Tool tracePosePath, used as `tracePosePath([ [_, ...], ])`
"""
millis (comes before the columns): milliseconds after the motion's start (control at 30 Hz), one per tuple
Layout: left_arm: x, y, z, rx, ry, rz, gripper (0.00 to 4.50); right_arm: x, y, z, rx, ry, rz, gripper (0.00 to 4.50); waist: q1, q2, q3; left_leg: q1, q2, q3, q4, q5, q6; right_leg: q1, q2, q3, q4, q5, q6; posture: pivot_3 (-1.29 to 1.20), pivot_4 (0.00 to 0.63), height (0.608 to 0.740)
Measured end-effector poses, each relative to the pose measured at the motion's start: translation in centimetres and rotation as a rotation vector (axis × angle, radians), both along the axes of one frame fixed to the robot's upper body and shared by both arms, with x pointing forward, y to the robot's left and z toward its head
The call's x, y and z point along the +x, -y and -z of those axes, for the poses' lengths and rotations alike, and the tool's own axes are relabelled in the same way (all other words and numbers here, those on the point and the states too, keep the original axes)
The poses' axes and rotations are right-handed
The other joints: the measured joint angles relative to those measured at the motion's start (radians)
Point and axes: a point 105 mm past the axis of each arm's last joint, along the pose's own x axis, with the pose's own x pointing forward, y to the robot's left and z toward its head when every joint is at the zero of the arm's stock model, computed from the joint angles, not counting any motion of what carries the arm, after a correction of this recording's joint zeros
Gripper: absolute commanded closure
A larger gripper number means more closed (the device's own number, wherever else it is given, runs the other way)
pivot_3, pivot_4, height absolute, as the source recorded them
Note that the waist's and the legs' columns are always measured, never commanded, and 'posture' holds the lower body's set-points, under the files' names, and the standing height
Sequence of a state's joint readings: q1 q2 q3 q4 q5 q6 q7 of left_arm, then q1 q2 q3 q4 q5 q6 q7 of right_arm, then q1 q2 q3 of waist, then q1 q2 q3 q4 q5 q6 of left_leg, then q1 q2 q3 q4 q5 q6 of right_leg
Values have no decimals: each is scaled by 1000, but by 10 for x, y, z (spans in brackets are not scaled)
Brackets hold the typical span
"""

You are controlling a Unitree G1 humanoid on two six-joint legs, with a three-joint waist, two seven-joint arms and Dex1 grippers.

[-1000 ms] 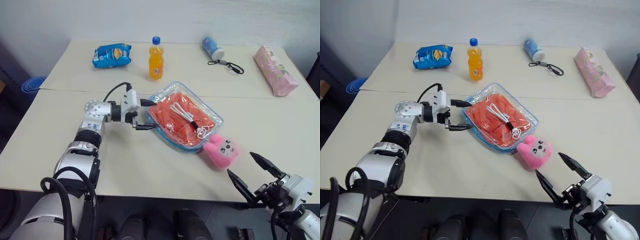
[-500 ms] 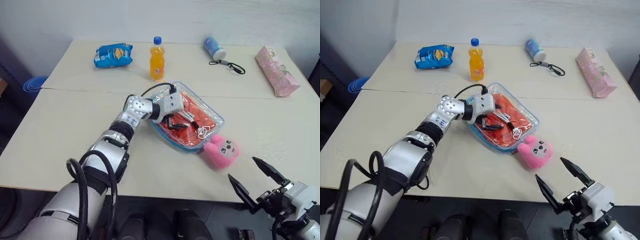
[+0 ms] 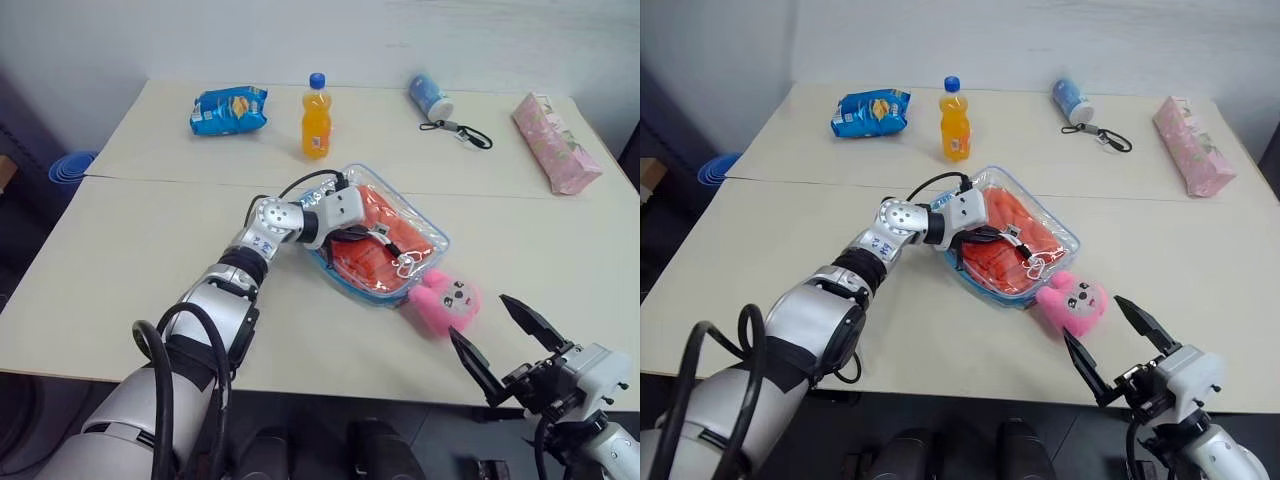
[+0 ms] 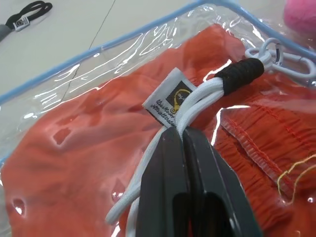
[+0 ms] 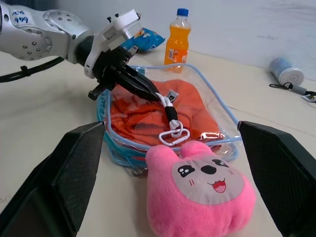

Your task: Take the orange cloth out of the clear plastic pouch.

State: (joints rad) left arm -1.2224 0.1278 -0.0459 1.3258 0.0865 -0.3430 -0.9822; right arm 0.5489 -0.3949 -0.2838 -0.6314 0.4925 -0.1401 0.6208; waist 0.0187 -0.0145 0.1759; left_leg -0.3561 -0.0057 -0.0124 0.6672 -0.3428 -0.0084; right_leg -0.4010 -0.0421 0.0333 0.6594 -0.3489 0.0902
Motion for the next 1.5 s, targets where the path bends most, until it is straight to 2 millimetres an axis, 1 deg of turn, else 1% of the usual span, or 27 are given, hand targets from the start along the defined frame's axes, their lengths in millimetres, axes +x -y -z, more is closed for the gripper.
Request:
tracePosePath([
  [67, -1, -13, -17, -173, -37, 14, 4478, 4, -4, -4, -5, 13, -29, 0, -2, 0, 0, 0, 0, 0, 0, 0, 0, -1, 0, 0, 1, 0, 0, 0, 150, 740],
  [133, 3, -35, -32, -269, -14, -18, 4478, 8, -12, -10, -11, 36, -76, 0, -11, 0, 0, 0, 0, 0, 0, 1, -1, -1, 0, 0, 1, 0, 0, 0, 150, 740],
  [200, 12, -91, -46, -369, 47, -170, 4478, 14, -28, -20, -13, 94, -165, 0, -33, 1, 0, 2, 1, 0, -1, 1, -2, -2, 1, 2, 3, 0, 0, 0, 150, 740],
  [233, 14, -108, -46, -389, 55, -223, 4478, 15, -31, -23, -13, 107, -182, 0, -37, 1, 0, 1, 1, 0, -1, 2, -3, -2, 1, 2, 4, 0, 0, 0, 150, 740],
  [267, 13, -138, -45, -407, 79, -315, 4478, 18, -35, -27, -17, 132, -208, 0, -46, 1, 0, 1, 2, -1, -2, 2, -3, -3, 1, 1, 5, 0, 0, 0, 150, 740],
  [300, 11, -161, -42, -415, 86, -391, 4478, 20, -38, -31, -22, 149, -224, 0, -47, 1, -1, 1, 2, -1, -2, 2, -3, -5, 0, 2, 6, 0, 0, 0, 150, 740],
  [333, 5, -187, -35, -404, 99, -473, 4478, 21, -42, -32, -31, 160, -251, 0, -49, 1, -1, 0, 2, -1, -2, 2, -3, -6, 0, 2, 9, 0, 0, 0, 150, 740],
  [367, 0, -204, -27, -397, 92, -533, 4478, 22, -44, -33, -35, 164, -265, 0, -46, 1, -1, -2, 2, -2, -1, 2, -4, -7, -1, 1, 11, 0, 0, 0, 150, 740],
  [400, -15, -237, -15, -367, 106, -655, 4478, 26, -50, -33, -45, 173, -308, 0, -50, 0, -1, -2, 2, -1, -1, 2, -4, -8, -1, 2, 11, 0, -1, 0, 150, 740],
  [467, -47, -284, 11, -321, 76, -860, 4478, 29, -55, -31, -60, 169, -358, 0, -54, 0, -1, -2, 2, -2, -2, 1, -3, -8, -2, 2, 11, 0, -1, 0, 150, 740],
  [500, -61, -300, 21, -303, 51, -941, 4478, 30, -56, -27, -72, 157, -372, 0, -47, -1, -1, -3, 2, -3, -1, 1, -3, -8, -2, 1, 10, 0, -1, 0, 150, 740],
  [567, -82, -319, 27, -278, 35, -1045, 4478, 33, -57, -23, -94, 157, -405, 0, -23, -4, -2, -6, 1, -6, 2, 0, -2, -7, -3, -1, 4, 0, -1, 0, 150, 740],
  [633, -94, -328, 20, -274, 49, -1111, 4032, 34, -60, -21, -117, 162, -448, 0, 6, -4, -2, -6, 0, -7, 4, 0, 0, -4, -4, -2, 1, 0, -1, 0, 150, 740],
  [667, -97, -331, 16, -278, 54, -1138, 3818, 35, -60, -20, -128, 160, -465, 0, 12, -4, -2, -5, -1, -8, 5, -1, 1, -2, -5, -3, 0, 0, -1, 0, 150, 740],
  [767, -104, -334, 13, -277, 41, -1180, 2852, 38, -58, -13, -150, 136, -491, 0, 8, -4, -2, 4, -1, -8, 2, -5, 8, 9, -5, -3, -3, 0, -1, 0, 150, 740],
  [900, -103, -329, 6, -227, 42, -1135, 1523, 42, -55, -16, -178, 138, -506, 0, -6, -4, -2, 5, 0, -8, -1, -4, 5, 6, -4, -3, -2, -1, -2, 0, 150, 740],
  [933, -103, -328, 2, -212, 53, -1115, 1312, 42, -54, -17, -173, 138, -508, 0, -12, -4, -2, 5, 0, -8, -2, -4, 5, 6, -4, -3, -1, -1, -2, 0, 150, 740],
  [1000, -103, -324, -7, -175, 56, -1043, 1312, 42, -52, -15, -166, 111, -508, 0, -21, -4, -2, 4, 0, -8, -2, -4, 4, 5, -4, -3, -1, -1, -2, 0, 150, 740],
  [1100, -99, -311, -32, -106, 91, -863, 1312, 38, -40, -12, -164, 59, -483, 0, -22, -4, -2, 3, 0, -7, -2, -2, 0, 5, -4, -3, -2, -1, -3, 0, 150, 740],
  [1133, -98, -304, -41, -73, 115, -790, 1312, 34, -36, -11, -163, 39, -471, 0, -21, -4, -2, 3, 0, -7, -2, -2, 0, 5, -4, -3, -3, -1, -3, 0, 150, 740],
  [1167, -94, -294, -48, -42, 134, -708, 956, 30, -32, -8, -160, 6, -463, 0, -16, -3, -2, 3, 0, -8, -2, -2, 0, 6, -5, -4, -3, -1, -3, 0, 150, 740],
  [1200, -92, -285, -52, -17, 145, -640, 746, 26, -27, -5, -163, -24, -455, 0, -13, -1, -1, 4, 0, -7, -2, -2, 0, 7, -5, -4, -4, -1, -3, 0, 150, 740],
  [1233, -89, -278, -54, 4, 155, -585, 417, 23, -23, -3, -164, -49, -440, 0, -13, -1, -1, 4, 0, -7, -2, -2, 0, 7, -5, -4, -5, -1, -3, 0, 150, 740],
  [1300, -74, -251, -54, 37, 185, -437, 43, 16, -7, 2, -158, -99, -378, 0, -3, 0, -2, 4, -1, -7, -1, -2, 1, 8, -4, -4, -5, -1, -3, 0, 150, 740],
  [1400, -49, -203, -44, 77, 237, -229, 43, 6, 9, 7, -180, -130, -303, 0, 7, -1, -2, 3, -1, -6, 0, -2, 1, 7, -2, -4, -4, -1, -2, 0, 150, 740],
  [1433, -44, -190, -39, 99, 247, -169, 43, 4, 11, 9, -184, -136, -293, 0, 6, -1, -2, 3, -1, -5, 0, -2, 1, 7, -2, -3, -4, -1, -1, 0, 150, 740],
  [1500, -32, -155, -24, 155, 251, -38, 43, -2, 15, 13, -189, -144, -262, 0, 5, -2, -1, 3, -1, -4, 1, -2, 1, 6, -1, -2, -3, 0, -1, 0, 150, 740],
])
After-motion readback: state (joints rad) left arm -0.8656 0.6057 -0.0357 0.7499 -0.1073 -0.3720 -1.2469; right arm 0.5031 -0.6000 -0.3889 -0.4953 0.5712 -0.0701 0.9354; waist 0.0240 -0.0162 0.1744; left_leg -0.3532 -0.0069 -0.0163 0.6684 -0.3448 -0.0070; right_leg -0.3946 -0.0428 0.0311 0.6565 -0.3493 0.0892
